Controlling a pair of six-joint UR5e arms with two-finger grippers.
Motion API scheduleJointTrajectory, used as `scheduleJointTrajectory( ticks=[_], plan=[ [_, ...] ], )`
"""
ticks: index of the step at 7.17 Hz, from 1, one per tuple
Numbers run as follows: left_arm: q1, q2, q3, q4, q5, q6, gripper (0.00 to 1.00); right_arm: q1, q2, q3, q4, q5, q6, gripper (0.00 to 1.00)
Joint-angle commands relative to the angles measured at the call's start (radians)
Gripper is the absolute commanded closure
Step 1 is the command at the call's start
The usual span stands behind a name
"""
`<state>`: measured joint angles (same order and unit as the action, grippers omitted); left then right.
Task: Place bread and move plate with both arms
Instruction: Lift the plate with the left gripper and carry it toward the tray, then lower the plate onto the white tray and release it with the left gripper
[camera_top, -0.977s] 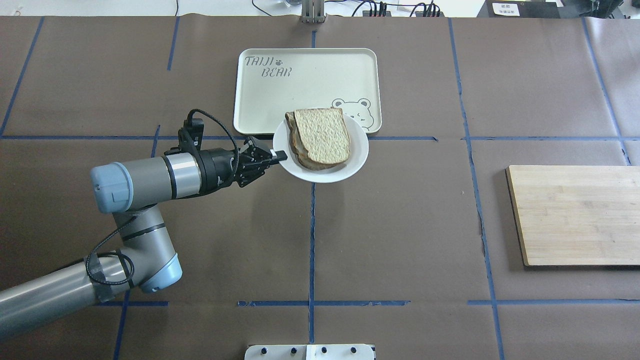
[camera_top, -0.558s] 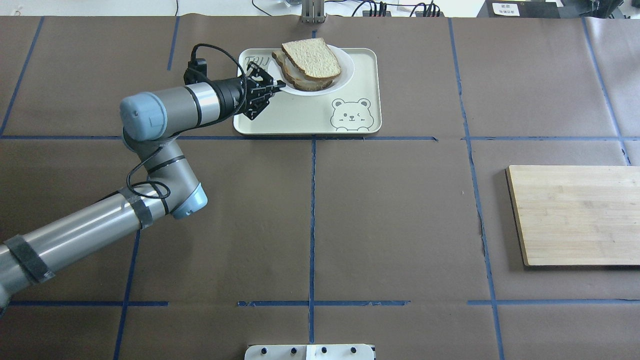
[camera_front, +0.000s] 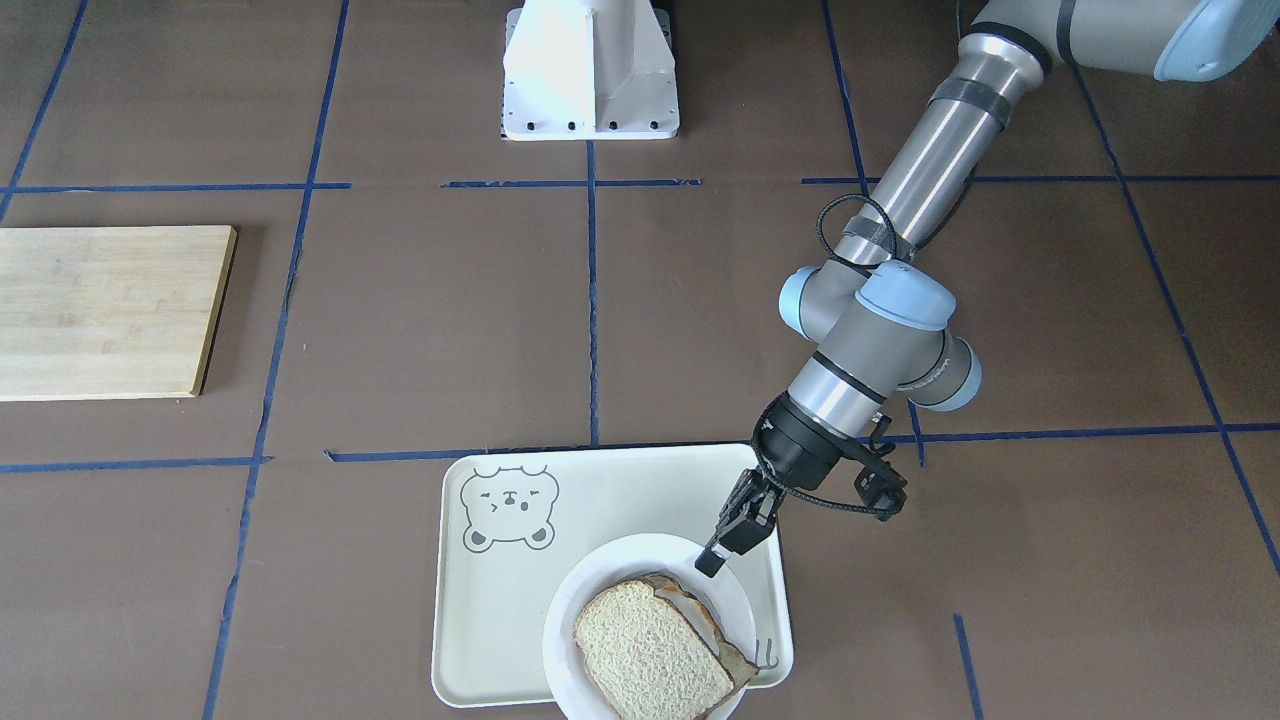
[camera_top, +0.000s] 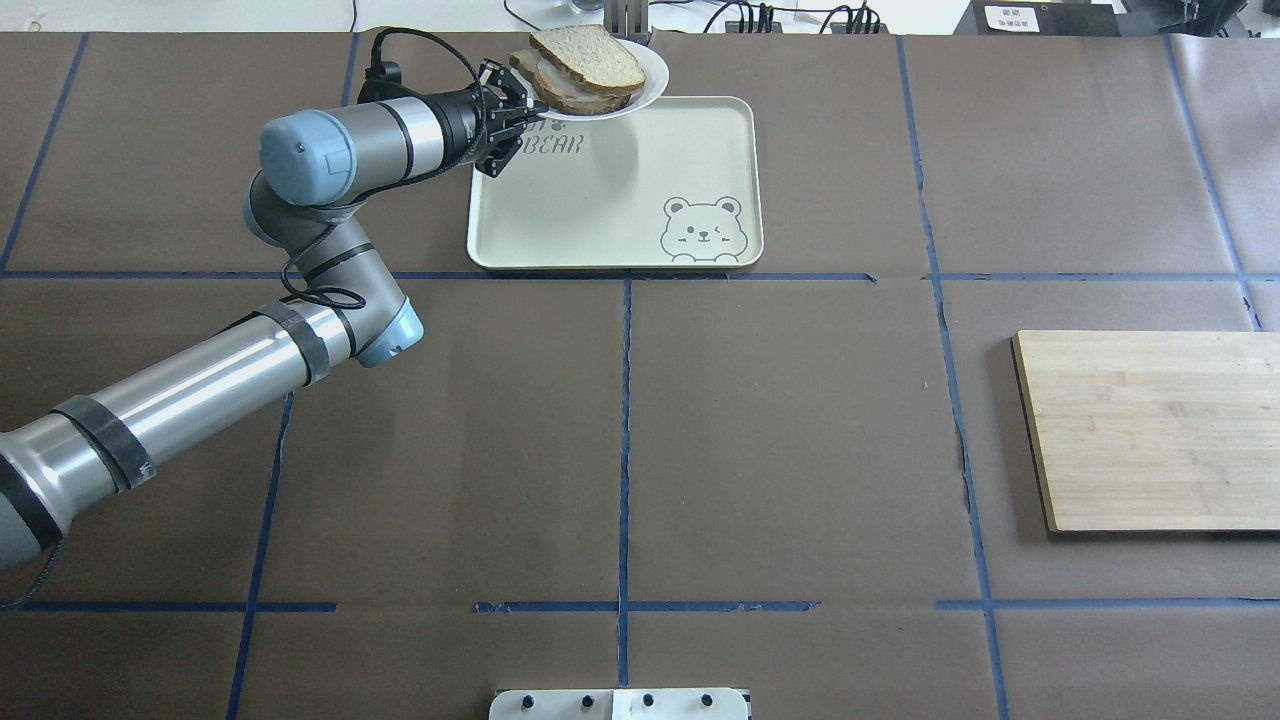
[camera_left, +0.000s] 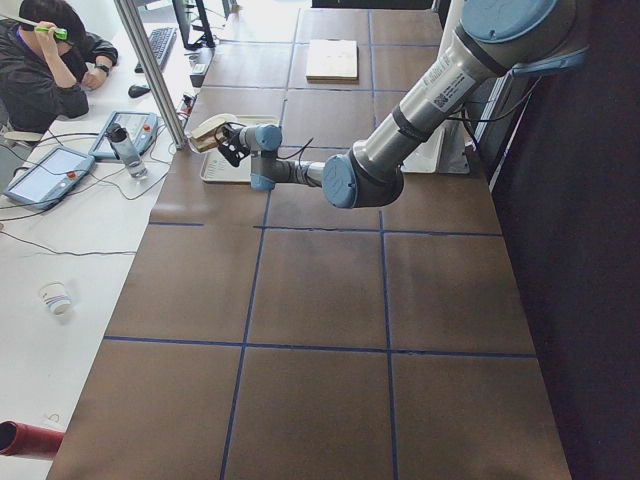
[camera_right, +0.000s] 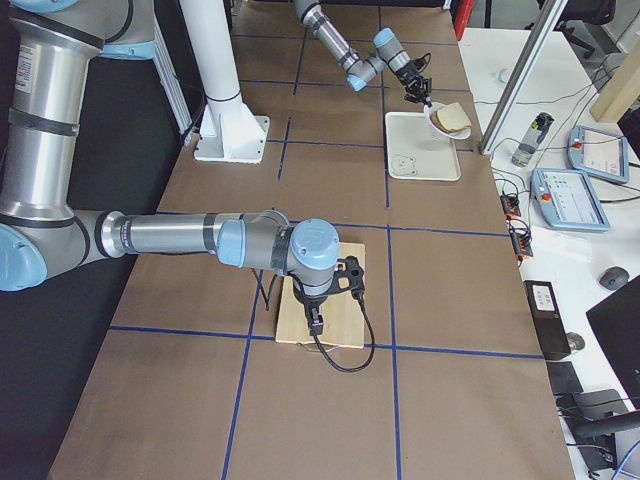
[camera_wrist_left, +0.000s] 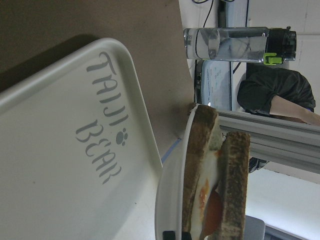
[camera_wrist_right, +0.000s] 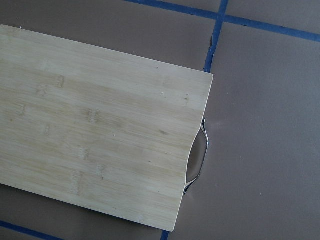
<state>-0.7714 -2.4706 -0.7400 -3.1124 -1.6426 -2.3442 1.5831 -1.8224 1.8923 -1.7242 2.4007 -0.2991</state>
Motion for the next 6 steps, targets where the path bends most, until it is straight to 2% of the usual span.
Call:
scheduleJointTrajectory(
  ticks=[1,4,6],
  plan=[
    [0.032,-0.027,0.008,-0.014,0.000,0.012,1.00,0.000,0.000,0.002,0.000,0.000,0.000,0.00],
    [0.090,-0.018,0.010,-0.048,-0.002,0.130,1.00,0.000,0.000,0.002,0.000,0.000,0.002,0.00],
    [0.109,-0.001,0.008,-0.049,-0.002,0.140,1.00,0.000,0.000,0.001,0.000,0.000,0.002,0.00]
  ],
)
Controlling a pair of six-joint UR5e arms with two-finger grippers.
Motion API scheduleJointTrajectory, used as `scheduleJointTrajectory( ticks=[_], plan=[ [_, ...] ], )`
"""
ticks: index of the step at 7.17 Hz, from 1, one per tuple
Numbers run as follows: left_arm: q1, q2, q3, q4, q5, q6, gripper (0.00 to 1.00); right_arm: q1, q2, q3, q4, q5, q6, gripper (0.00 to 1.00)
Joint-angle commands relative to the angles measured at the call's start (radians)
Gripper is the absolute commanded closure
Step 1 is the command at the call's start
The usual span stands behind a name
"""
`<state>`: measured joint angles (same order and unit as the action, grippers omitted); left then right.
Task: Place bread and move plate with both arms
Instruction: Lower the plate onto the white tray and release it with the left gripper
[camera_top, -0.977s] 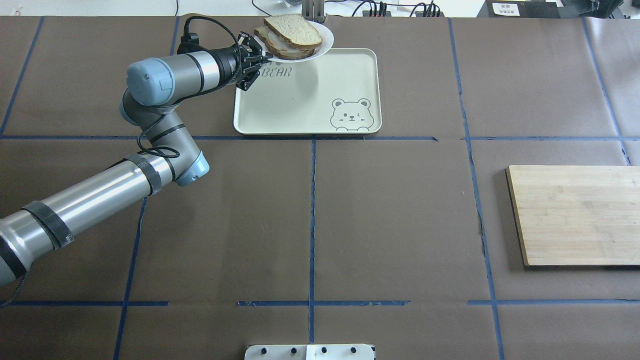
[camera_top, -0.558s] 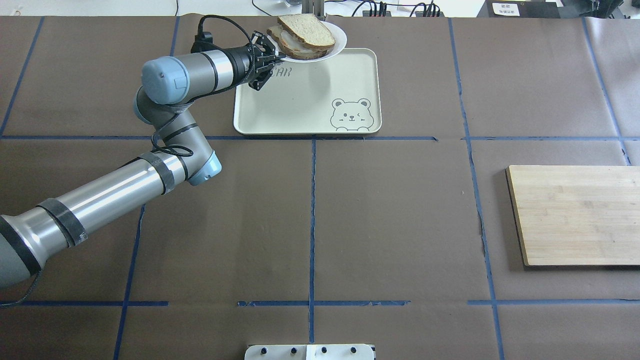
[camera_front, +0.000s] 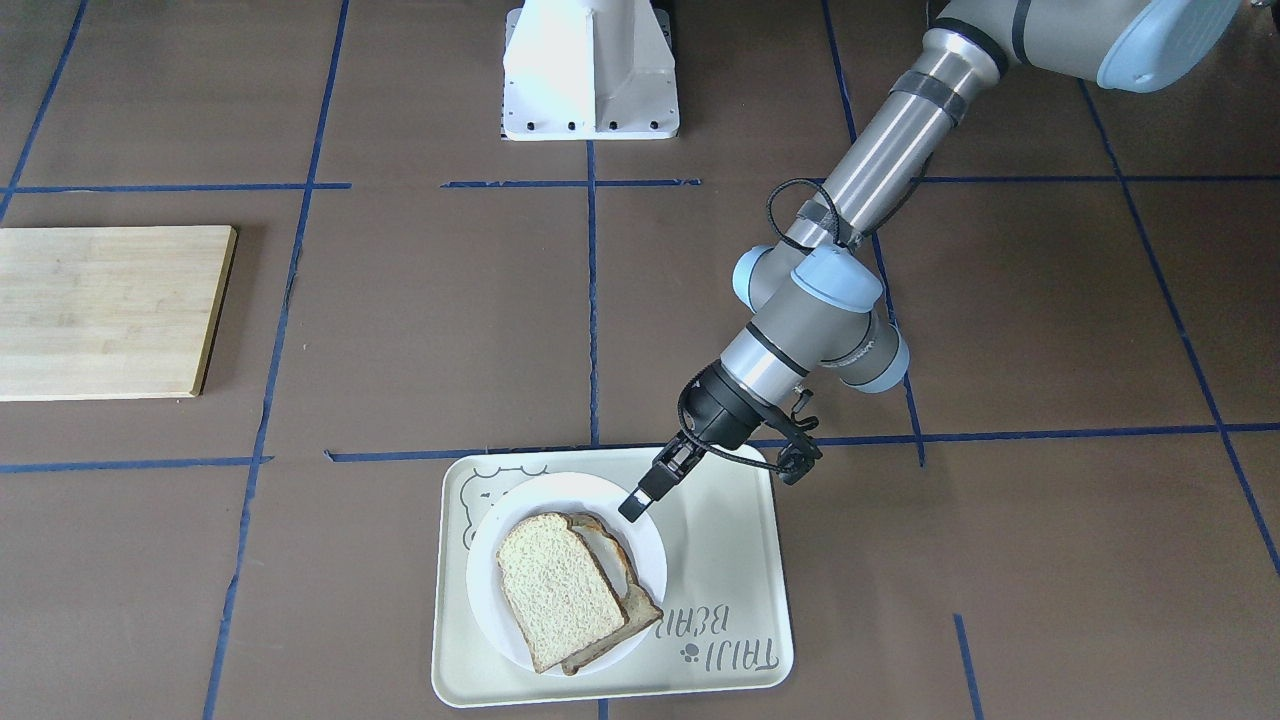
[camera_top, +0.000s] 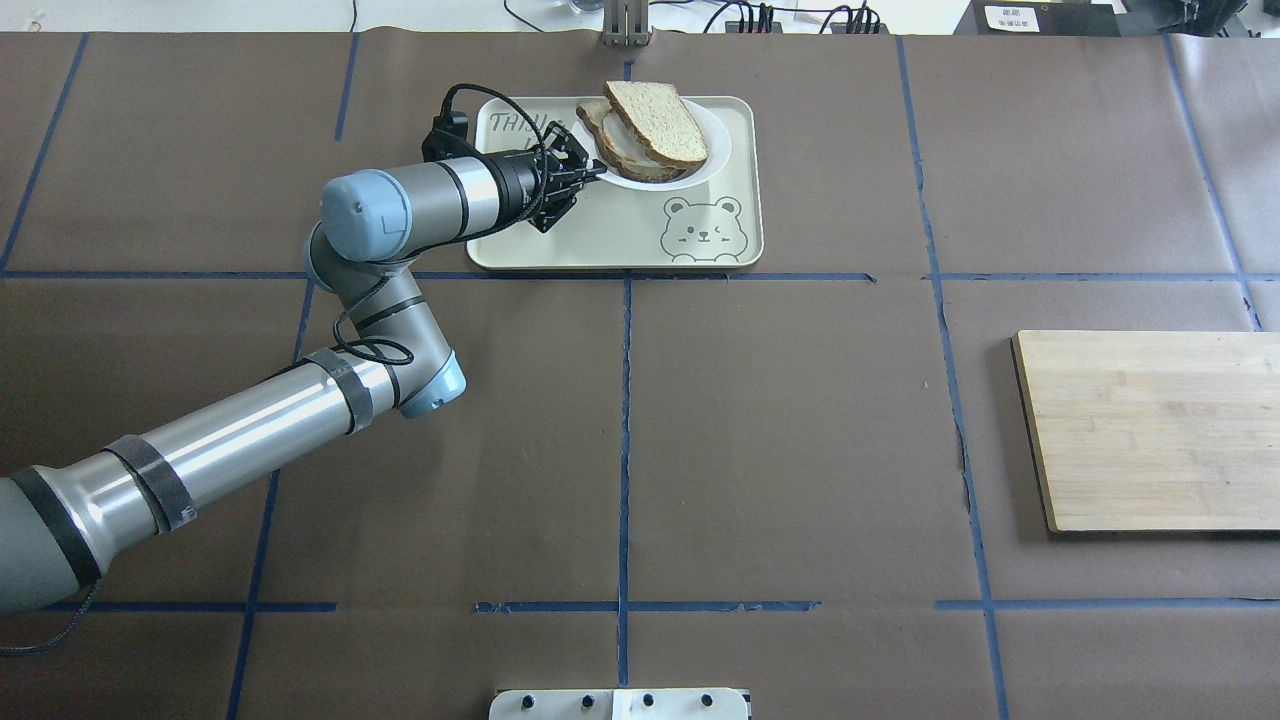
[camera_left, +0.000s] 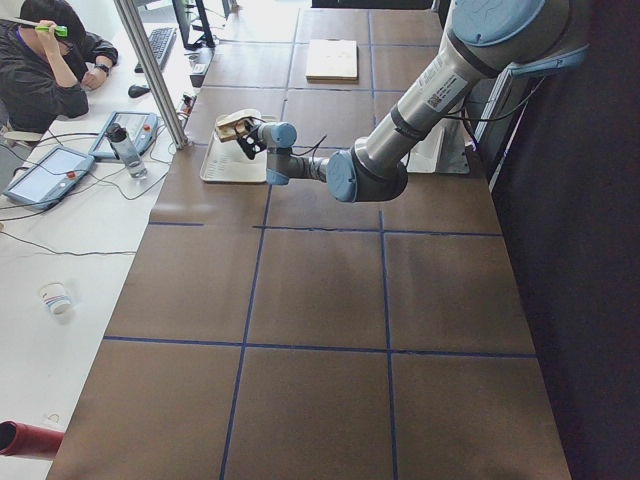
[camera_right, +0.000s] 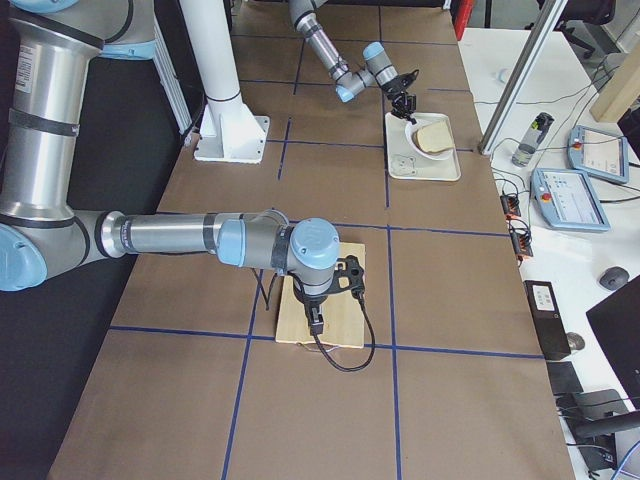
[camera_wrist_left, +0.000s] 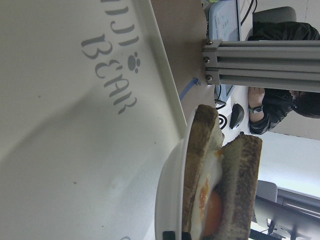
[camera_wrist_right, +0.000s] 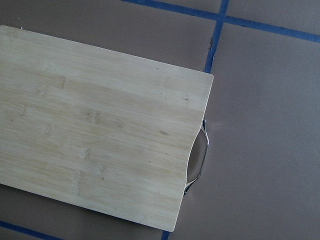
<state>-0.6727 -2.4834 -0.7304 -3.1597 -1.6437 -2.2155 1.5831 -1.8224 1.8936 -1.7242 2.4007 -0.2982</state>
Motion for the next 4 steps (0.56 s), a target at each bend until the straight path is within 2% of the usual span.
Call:
scheduleJointTrajectory(
  ticks=[1,2,3,4],
  plan=[
    [0.008,0.015,-0.001,-0.002,-0.001,0.013,0.99,0.000,0.000,-0.001,0.000,0.000,0.001,0.00],
    [0.007,0.018,0.000,-0.002,0.001,0.014,0.97,0.000,0.000,-0.001,0.000,0.000,0.001,0.00],
    [0.002,0.018,0.000,0.000,0.001,0.014,0.83,0.000,0.000,-0.001,0.000,0.000,0.001,0.00],
    [-0.001,0.027,0.000,0.000,0.001,0.016,0.32,0.000,0.000,0.001,0.000,0.000,0.001,0.00]
  ],
)
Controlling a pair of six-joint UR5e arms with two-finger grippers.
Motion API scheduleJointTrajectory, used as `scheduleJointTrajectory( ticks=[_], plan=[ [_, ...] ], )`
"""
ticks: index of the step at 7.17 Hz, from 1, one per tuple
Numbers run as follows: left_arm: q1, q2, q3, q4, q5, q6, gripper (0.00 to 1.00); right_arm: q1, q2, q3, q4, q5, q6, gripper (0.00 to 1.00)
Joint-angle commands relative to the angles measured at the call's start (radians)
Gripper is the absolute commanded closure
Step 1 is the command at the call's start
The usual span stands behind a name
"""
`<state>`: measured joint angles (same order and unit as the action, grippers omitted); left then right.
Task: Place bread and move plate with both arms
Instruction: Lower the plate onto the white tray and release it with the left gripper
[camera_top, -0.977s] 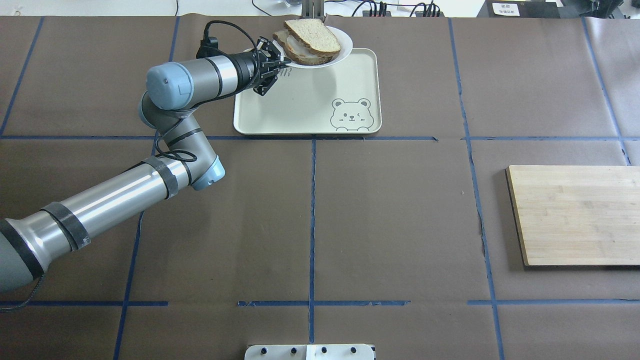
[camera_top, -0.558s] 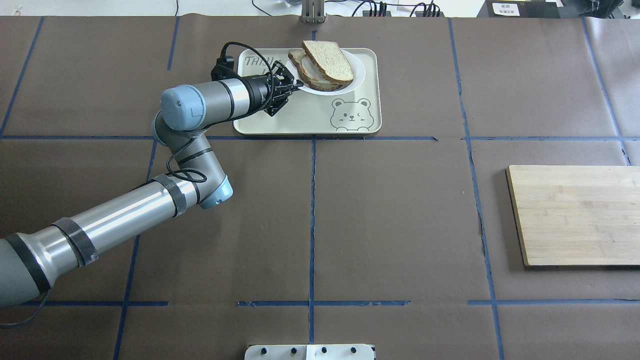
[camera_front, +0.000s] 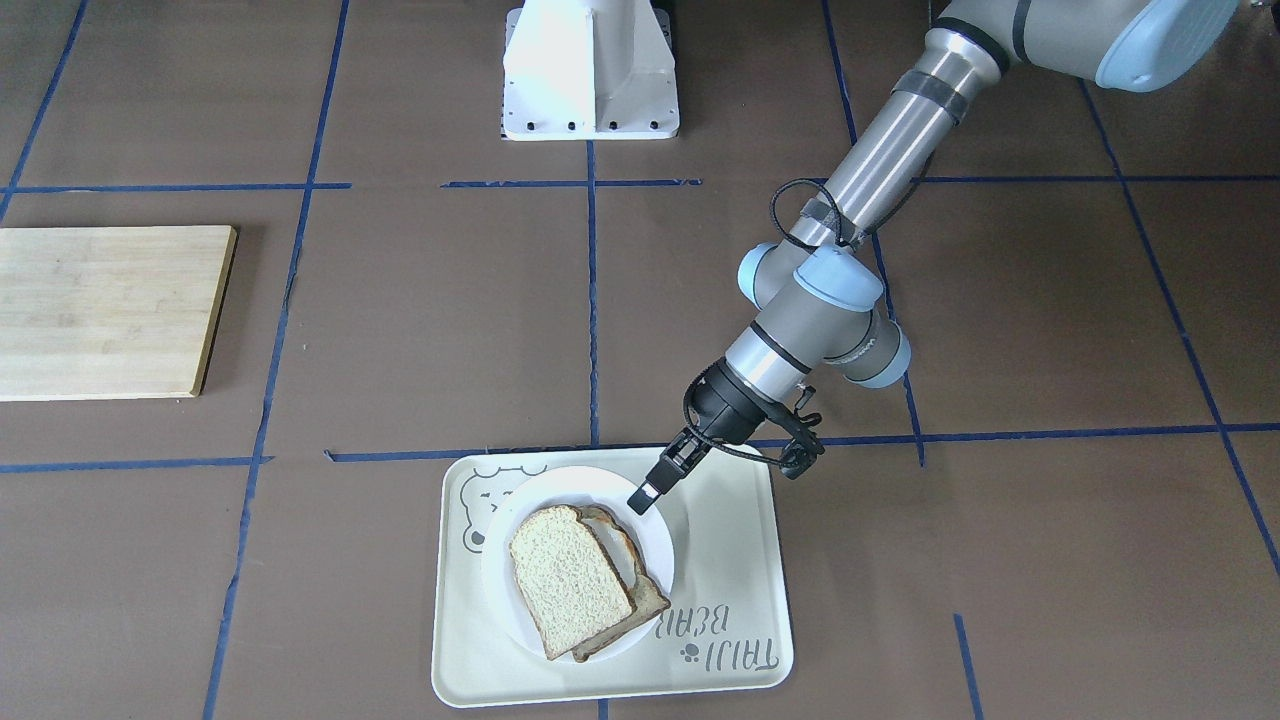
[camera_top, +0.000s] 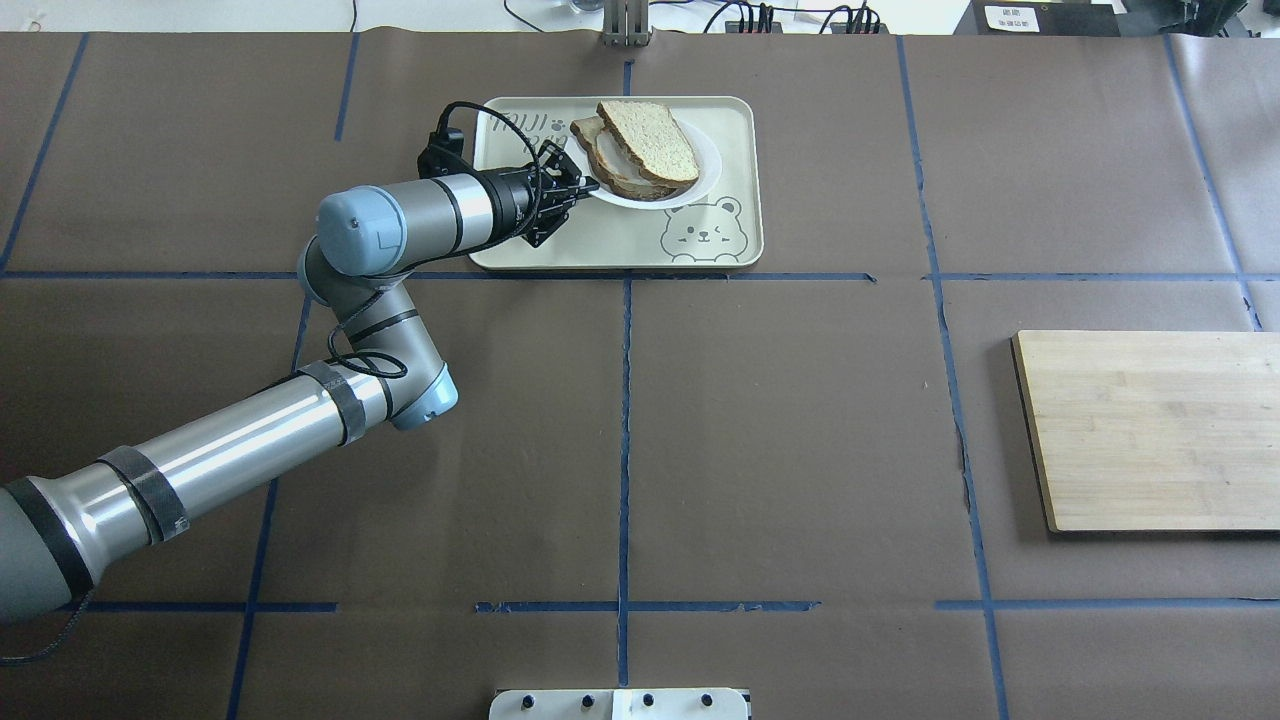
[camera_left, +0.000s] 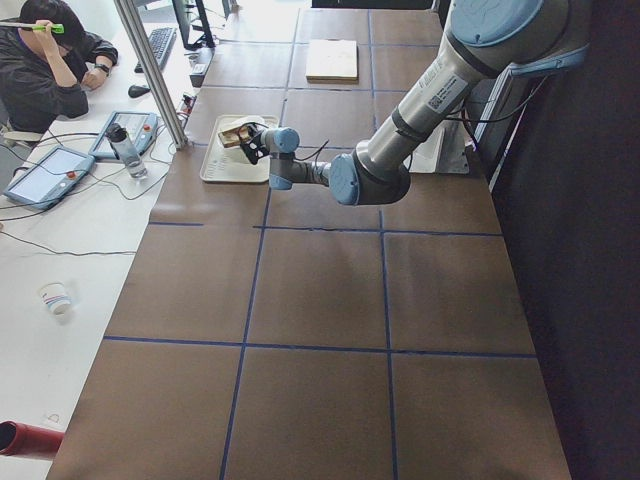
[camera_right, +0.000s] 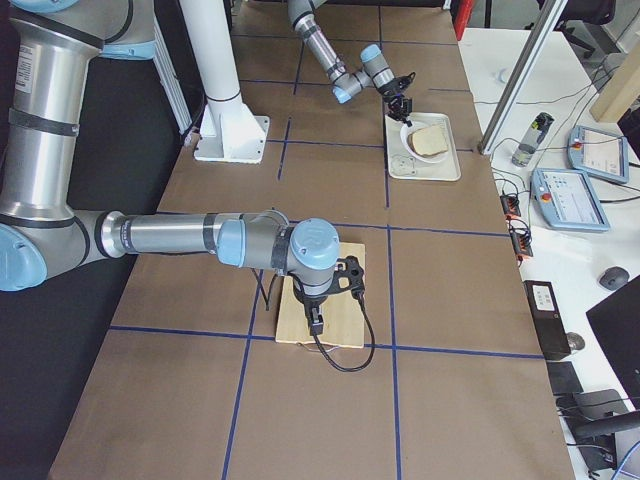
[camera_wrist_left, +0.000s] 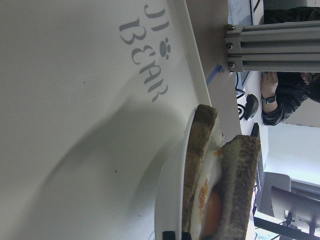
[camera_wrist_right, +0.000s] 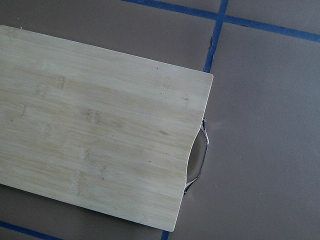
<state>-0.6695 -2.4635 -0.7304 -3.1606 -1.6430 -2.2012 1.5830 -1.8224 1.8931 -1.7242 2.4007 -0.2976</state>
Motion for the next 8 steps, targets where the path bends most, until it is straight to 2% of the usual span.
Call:
scheduleJointTrajectory(
  ticks=[1,2,3,4,5,6,7,8],
  plan=[
    [-0.015,0.021,-0.004,0.002,-0.009,0.073,0.00,0.000,0.002,0.001,0.000,0.000,0.000,0.00],
    [-0.027,0.037,-0.013,0.010,-0.042,0.160,0.00,0.000,0.002,0.001,0.000,0.000,0.000,0.00],
    [-0.086,0.058,-0.039,0.067,-0.187,0.190,0.00,0.000,0.002,0.003,0.000,0.000,0.000,0.00],
    [-0.154,0.116,-0.157,0.203,-0.322,0.255,0.00,0.000,0.003,0.001,0.000,0.000,0.000,0.00],
    [-0.203,0.220,-0.338,0.397,-0.375,0.441,0.00,0.000,0.005,0.001,0.000,0.000,0.000,0.00],
    [-0.206,0.323,-0.548,0.662,-0.383,0.679,0.00,0.000,0.005,0.001,0.000,0.000,0.000,0.00],
    [-0.211,0.363,-0.734,0.952,-0.376,0.903,0.00,0.000,0.005,0.001,0.000,0.000,0.000,0.00],
    [-0.237,0.395,-0.871,1.192,-0.371,1.116,0.00,0.000,0.005,0.000,0.000,0.000,0.000,0.00]
  ],
)
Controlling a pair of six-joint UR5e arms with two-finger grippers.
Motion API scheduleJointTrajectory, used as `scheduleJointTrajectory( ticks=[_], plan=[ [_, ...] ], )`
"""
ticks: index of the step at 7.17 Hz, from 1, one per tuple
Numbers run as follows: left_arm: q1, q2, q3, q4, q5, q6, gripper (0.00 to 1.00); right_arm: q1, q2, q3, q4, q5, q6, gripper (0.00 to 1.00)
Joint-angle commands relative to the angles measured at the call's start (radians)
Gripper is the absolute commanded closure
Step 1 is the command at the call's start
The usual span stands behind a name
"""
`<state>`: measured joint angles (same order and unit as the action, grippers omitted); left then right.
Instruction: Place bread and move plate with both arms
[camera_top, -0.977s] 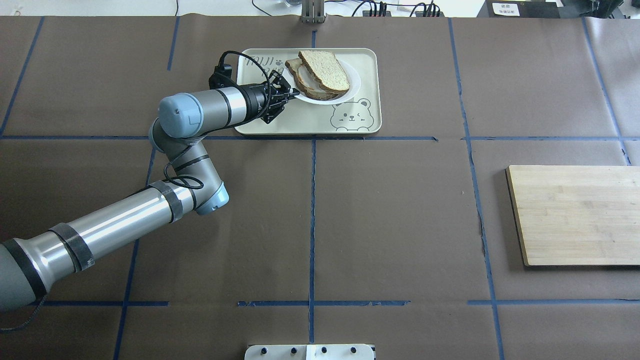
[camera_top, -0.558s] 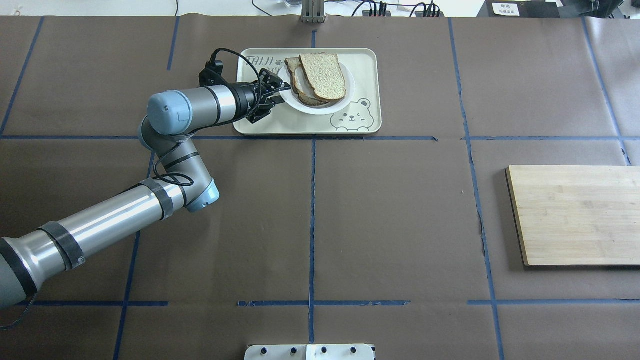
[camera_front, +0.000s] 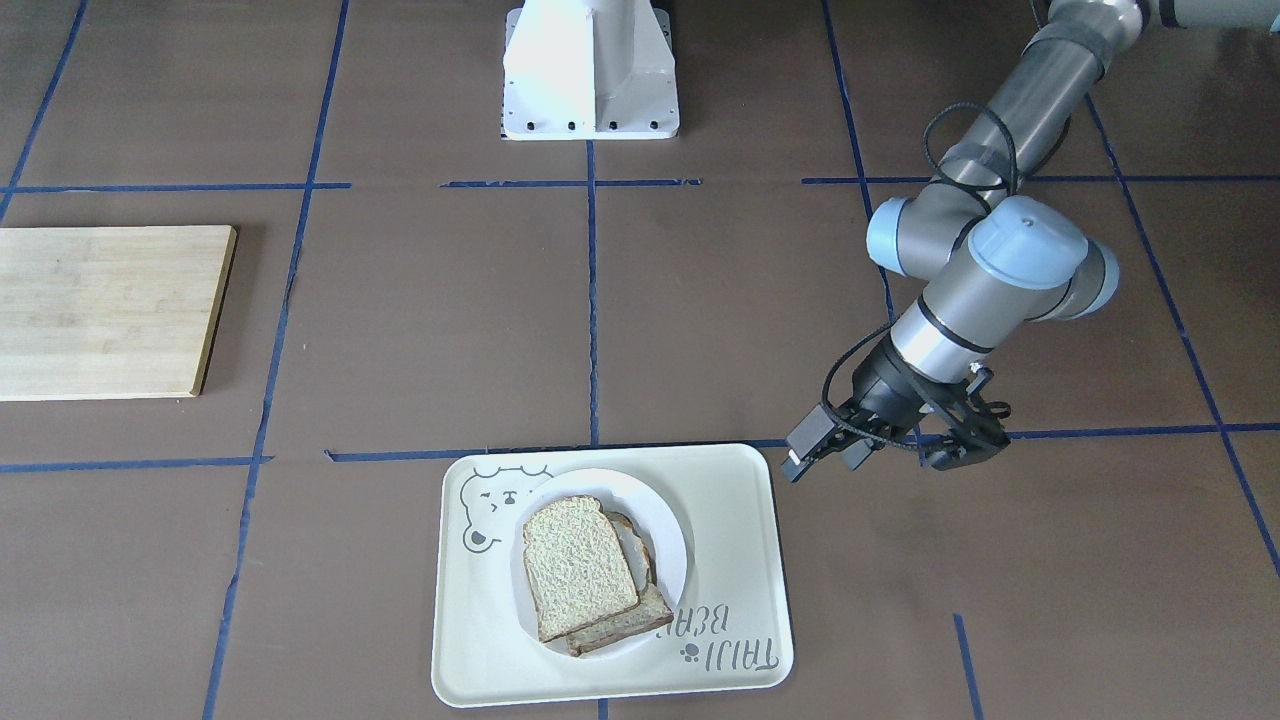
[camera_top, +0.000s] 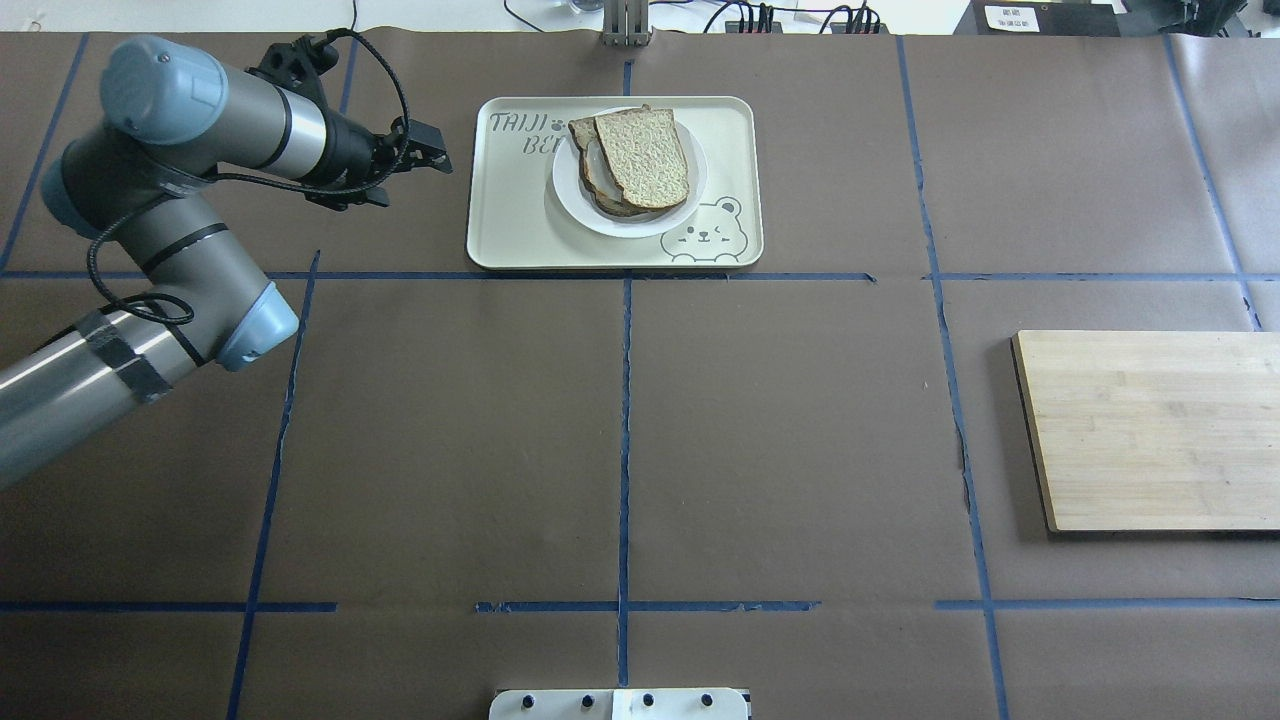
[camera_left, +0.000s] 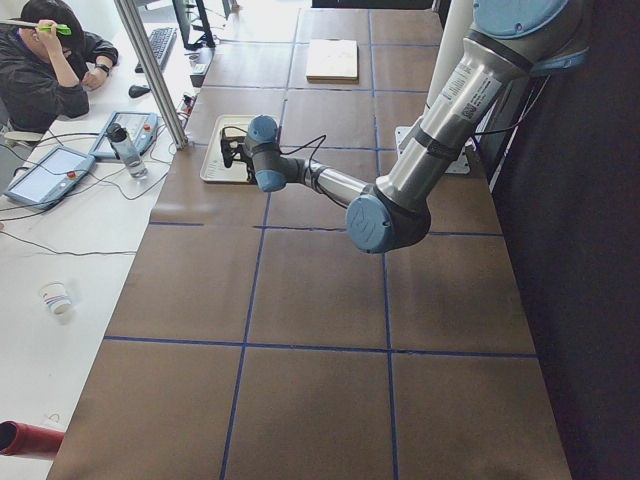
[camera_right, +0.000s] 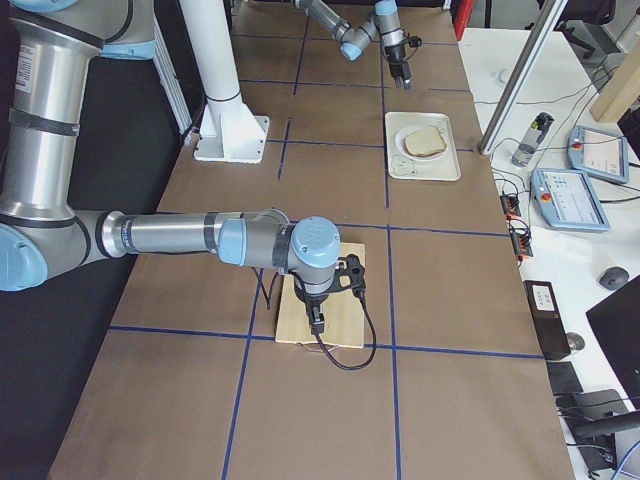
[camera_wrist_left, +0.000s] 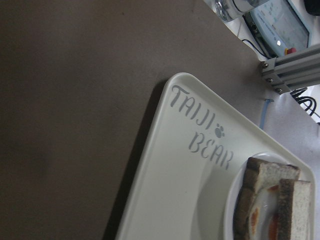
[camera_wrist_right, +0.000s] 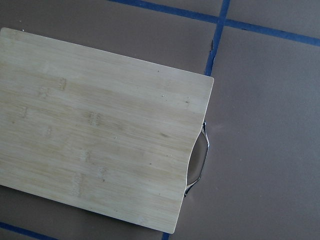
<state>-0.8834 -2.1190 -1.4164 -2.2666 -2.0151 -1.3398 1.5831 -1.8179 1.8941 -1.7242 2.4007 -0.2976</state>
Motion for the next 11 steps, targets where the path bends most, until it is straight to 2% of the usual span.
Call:
scheduleJointTrajectory(
  ticks=[1,3,4,5,6,7,8,11],
  plan=[
    [-0.081,0.088,-0.278,0.462,0.001,0.462,0.00,0.000,0.000,-0.001,0.000,0.000,0.000,0.00],
    [-0.190,0.175,-0.453,0.817,-0.004,0.940,0.00,0.000,0.000,-0.003,0.000,0.000,0.000,0.00],
    [-0.263,0.220,-0.499,0.946,-0.008,1.138,0.00,0.000,0.000,-0.001,0.000,0.000,-0.002,0.00],
    [-0.366,0.285,-0.507,0.999,-0.019,1.323,0.00,0.000,0.000,-0.001,0.000,0.000,-0.002,0.00],
    [-0.466,0.377,-0.500,1.000,-0.133,1.399,0.00,0.000,0.000,-0.003,0.000,0.000,-0.002,0.00],
    [-0.530,0.528,-0.516,0.974,-0.249,1.400,0.00,0.000,0.000,-0.006,0.000,0.000,-0.002,0.00],
    [-0.561,0.635,-0.510,0.954,-0.260,1.398,0.00,0.000,-0.001,-0.007,0.000,0.000,-0.003,0.00],
    [-0.594,0.697,-0.454,0.950,-0.266,1.401,0.00,0.000,-0.001,-0.009,0.000,-0.002,-0.002,0.00]
  ],
)
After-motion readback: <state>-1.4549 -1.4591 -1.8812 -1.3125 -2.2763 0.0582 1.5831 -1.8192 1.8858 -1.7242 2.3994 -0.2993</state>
